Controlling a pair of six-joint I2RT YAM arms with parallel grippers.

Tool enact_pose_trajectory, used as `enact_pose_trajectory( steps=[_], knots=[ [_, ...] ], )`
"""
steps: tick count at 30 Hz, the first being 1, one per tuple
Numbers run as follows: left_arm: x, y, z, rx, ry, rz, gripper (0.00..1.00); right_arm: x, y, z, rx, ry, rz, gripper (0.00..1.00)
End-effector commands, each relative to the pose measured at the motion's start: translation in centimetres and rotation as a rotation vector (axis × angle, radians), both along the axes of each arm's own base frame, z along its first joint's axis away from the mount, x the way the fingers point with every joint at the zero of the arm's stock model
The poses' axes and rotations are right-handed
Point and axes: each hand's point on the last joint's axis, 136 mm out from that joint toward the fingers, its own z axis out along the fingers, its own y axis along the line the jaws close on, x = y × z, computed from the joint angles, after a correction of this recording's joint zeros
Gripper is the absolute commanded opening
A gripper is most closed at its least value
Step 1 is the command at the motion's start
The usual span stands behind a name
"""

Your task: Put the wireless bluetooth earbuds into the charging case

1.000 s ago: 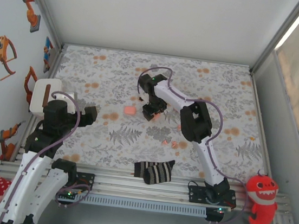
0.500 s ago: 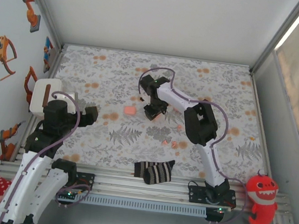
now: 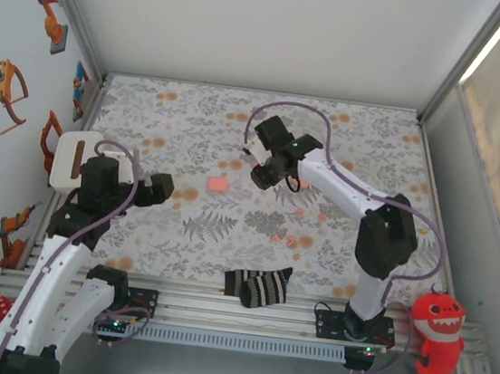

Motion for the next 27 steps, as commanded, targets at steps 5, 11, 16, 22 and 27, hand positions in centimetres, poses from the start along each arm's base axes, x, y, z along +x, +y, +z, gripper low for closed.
enact_pose_trajectory(
  steps=[5, 11, 16, 22, 27],
  knots=[
    [0.9, -5.2, 5.1, -0.298, -0.048, -0.221, 0.95, -1.7, 2.3, 6.3, 0.152, -0.234, 0.237, 0.44],
    [-0.5, -8.3, 8.5, -0.418, -0.100, -0.443, 0.91, -4.5, 3.8, 8.3, 0.159, -0.326, 0.399, 0.44],
    [-1.1, -9.5, 9.0, -0.444, -0.096, -0.540, 0.87, -6.8, 5.1, 10.0, 0.171, -0.389, 0.498, 0.44],
    [-1.5, -11.4, 8.7, -0.462, -0.051, -0.624, 0.82, -7.9, 5.9, 11.3, 0.153, -0.440, 0.548, 0.44],
    [-2.0, -13.4, 8.5, -0.453, -0.027, -0.686, 0.82, -8.4, 6.4, 12.0, 0.140, -0.463, 0.567, 0.44]
  ],
)
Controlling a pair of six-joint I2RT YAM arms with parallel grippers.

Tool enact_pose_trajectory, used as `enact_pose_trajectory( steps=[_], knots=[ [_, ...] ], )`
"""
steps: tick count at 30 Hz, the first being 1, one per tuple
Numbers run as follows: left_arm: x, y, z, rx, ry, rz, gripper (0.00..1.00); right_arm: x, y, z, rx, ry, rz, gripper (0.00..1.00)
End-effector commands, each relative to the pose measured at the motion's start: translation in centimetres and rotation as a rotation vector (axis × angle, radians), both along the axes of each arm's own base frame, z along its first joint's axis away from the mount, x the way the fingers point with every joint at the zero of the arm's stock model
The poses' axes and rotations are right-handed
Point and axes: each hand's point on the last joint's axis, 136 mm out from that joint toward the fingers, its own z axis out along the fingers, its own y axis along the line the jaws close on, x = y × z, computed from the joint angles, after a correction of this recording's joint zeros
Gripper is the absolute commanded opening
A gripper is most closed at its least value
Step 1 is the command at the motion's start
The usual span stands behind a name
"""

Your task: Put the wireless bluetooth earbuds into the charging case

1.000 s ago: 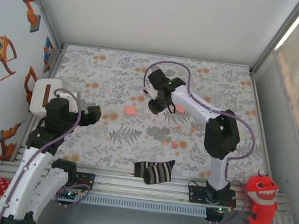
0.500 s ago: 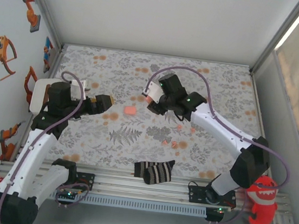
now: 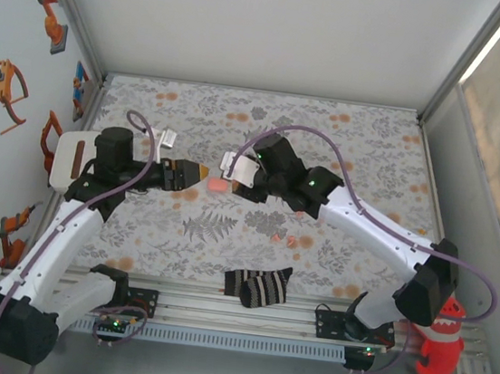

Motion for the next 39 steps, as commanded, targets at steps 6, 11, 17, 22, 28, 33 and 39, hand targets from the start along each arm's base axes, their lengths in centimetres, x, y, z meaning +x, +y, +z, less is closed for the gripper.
enact_pose_trajectory(
  steps=[6, 11, 17, 22, 28, 33, 39],
  knots=[
    [-0.3, -2.2, 1.3, -0.005, -0.041, -0.077, 0.79, -0.3, 0.8, 2.8, 0.022, -0.090, 0.023, 0.44],
    [-0.4, -3.0, 0.6, 0.005, -0.023, -0.104, 0.77, -0.4, 1.2, 2.9, 0.021, -0.095, 0.028, 0.44],
    [-0.6, -3.9, 0.3, 0.012, -0.023, -0.137, 0.76, -0.5, 1.6, 2.7, 0.005, -0.100, 0.030, 0.44],
    [-0.2, -4.5, 0.0, 0.022, -0.018, -0.141, 0.74, -0.7, 1.9, 2.6, 0.001, -0.100, 0.038, 0.44],
    [0.0, -5.1, -0.1, 0.022, -0.015, -0.150, 0.66, -0.7, 2.1, 2.6, -0.001, -0.102, 0.040, 0.44],
    [0.0, -5.3, -0.5, 0.027, -0.006, -0.156, 0.56, -0.8, 2.2, 2.4, -0.006, -0.101, 0.041, 0.44],
    [-0.1, -5.4, -0.9, 0.033, 0.000, -0.164, 0.47, -0.6, 2.4, 2.1, -0.017, -0.099, 0.036, 0.44]
  ],
)
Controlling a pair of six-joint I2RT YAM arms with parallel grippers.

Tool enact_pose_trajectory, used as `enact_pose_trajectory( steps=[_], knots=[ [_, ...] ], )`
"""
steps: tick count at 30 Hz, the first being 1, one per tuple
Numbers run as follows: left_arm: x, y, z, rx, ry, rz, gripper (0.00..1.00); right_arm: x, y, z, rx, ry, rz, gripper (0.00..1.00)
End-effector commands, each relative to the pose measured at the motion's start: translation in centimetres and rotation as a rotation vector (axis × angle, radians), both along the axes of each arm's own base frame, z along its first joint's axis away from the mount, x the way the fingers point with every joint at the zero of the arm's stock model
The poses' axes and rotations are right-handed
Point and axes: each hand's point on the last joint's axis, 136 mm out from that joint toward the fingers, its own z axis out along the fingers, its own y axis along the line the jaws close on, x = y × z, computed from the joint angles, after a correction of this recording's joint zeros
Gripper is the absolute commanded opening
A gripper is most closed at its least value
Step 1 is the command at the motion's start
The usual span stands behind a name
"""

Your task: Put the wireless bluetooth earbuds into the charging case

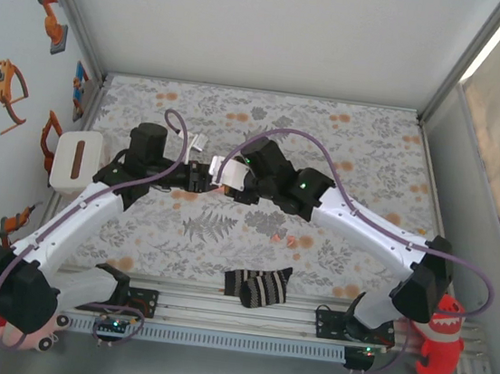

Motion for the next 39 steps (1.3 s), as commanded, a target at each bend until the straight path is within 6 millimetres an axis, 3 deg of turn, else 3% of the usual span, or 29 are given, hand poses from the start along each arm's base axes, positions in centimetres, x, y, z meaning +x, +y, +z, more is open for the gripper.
enact_pose_trajectory(
  steps=[1, 16, 18, 22, 25, 30, 39],
  knots=[
    [0.1, -0.4, 1.1, -0.014, -0.046, -0.020, 0.45, 0.2, 0.7, 1.4, 0.013, -0.033, 0.006, 0.44],
    [-0.1, -0.2, 1.3, -0.011, -0.056, -0.017, 0.14, 0.6, 0.7, 1.0, -0.016, -0.034, -0.010, 0.46],
    [-0.2, -0.2, 1.4, -0.010, -0.069, -0.013, 0.11, 0.6, 0.6, 1.0, -0.014, -0.031, -0.016, 0.53],
    [-0.1, 0.2, 1.7, -0.002, -0.123, 0.003, 0.05, 0.1, 0.5, 1.3, 0.009, -0.014, -0.018, 0.76],
    [0.1, 0.6, 2.0, 0.011, -0.172, 0.022, 0.00, -0.2, 0.1, 1.6, 0.035, -0.001, -0.022, 0.86],
    [0.5, 1.3, 2.1, 0.047, -0.256, 0.057, 0.00, -0.5, -0.9, 3.0, 0.145, 0.053, -0.051, 0.94],
    [1.2, 2.6, 1.9, 0.083, -0.502, 0.114, 0.00, -0.1, -4.4, 6.8, 0.427, 0.139, -0.148, 0.99]
  ],
)
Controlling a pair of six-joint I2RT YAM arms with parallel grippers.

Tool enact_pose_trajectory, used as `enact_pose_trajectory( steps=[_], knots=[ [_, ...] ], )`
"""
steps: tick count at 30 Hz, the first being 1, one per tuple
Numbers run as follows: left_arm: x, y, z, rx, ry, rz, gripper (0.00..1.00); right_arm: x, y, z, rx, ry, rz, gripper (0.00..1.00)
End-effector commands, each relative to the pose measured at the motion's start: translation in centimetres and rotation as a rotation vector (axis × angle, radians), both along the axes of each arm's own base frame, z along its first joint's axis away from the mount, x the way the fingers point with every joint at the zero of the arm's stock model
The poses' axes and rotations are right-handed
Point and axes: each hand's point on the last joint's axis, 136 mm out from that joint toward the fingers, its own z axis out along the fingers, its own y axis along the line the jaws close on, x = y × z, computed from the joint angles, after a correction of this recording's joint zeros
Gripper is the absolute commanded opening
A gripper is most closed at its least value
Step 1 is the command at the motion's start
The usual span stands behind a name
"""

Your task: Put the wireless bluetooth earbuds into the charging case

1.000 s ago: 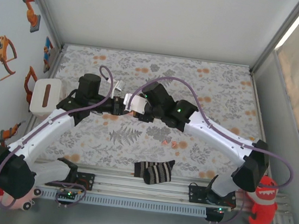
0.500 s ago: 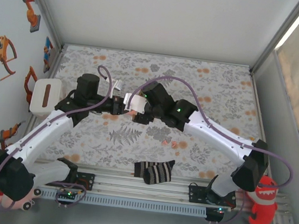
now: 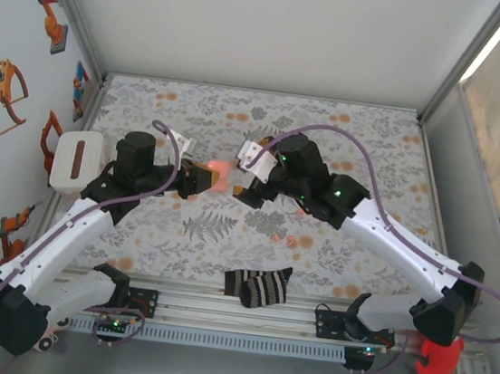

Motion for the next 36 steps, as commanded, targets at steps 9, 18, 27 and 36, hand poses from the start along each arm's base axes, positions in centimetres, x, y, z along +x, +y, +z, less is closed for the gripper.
enact_pose_trajectory(
  steps=[9, 18, 27, 36],
  knots=[
    [1.8, 2.5, 2.0, -0.034, -0.465, 0.118, 0.00, 0.8, -3.4, 3.9, 0.421, 0.143, -0.083, 0.99],
    [1.8, 3.0, 3.7, -0.223, -0.613, 0.030, 0.00, 1.2, -4.3, 4.5, 0.524, 0.247, -0.036, 0.99],
    [1.7, 0.7, 3.9, -0.191, -0.671, -0.105, 0.00, 1.2, -5.3, 5.0, 0.549, 0.264, -0.029, 0.98],
    [-0.2, -1.4, 3.0, -0.095, -0.806, -0.225, 0.00, 0.0, -5.9, 5.1, 0.541, 0.229, 0.030, 0.97]
  ],
)
